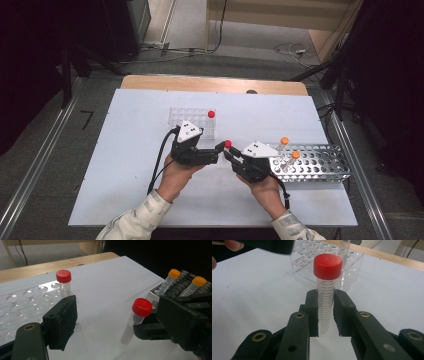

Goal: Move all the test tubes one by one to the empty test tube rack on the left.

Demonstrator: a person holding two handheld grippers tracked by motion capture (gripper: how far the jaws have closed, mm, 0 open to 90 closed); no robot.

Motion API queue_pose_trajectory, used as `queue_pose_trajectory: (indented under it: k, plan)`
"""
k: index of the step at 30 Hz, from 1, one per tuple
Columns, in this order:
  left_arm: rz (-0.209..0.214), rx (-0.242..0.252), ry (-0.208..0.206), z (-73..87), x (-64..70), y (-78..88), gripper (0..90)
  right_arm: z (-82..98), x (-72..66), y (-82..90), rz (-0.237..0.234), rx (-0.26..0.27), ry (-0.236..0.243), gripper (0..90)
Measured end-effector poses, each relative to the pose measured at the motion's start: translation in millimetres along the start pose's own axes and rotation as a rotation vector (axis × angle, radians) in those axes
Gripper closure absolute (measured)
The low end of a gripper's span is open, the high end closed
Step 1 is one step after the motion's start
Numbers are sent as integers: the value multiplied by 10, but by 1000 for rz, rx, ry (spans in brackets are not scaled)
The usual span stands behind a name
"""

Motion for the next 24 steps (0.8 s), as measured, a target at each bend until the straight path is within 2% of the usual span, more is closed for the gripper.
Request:
queue_pose_trajectory:
  k: [5, 8, 14, 17, 22, 24]
  plan:
    - [5, -10, -27, 35, 80, -42, 175, -14, -96, -24, -22, 1, 12, 723]
    - [2, -8, -34, 56, 100, -55, 214, -10, -141, -32, -29, 0, 18, 723]
    - [18, -5, -50, 98, 134, -75, 412, -17, -179, -28, -37, 6, 22, 723]
    - [38, -13, -58, 116, 155, -82, 546, -17, -181, -26, -37, 5, 18, 722]
    - [38, -18, -62, 131, 156, -88, 675, -16, -183, -24, -41, 4, 14, 723]
    - [39, -18, -63, 131, 154, -88, 693, -15, -183, -25, -41, 3, 14, 722]
Point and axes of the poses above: each handheld gripper's, and its own axes: y roughly backward along the jaws, z roughly out of its underside, x roughly to its right, the point moved 7 cm from there along -y, roughly forward along the jaws, and after that the axes turned 3 degrees about z, right-handed, at the moved point
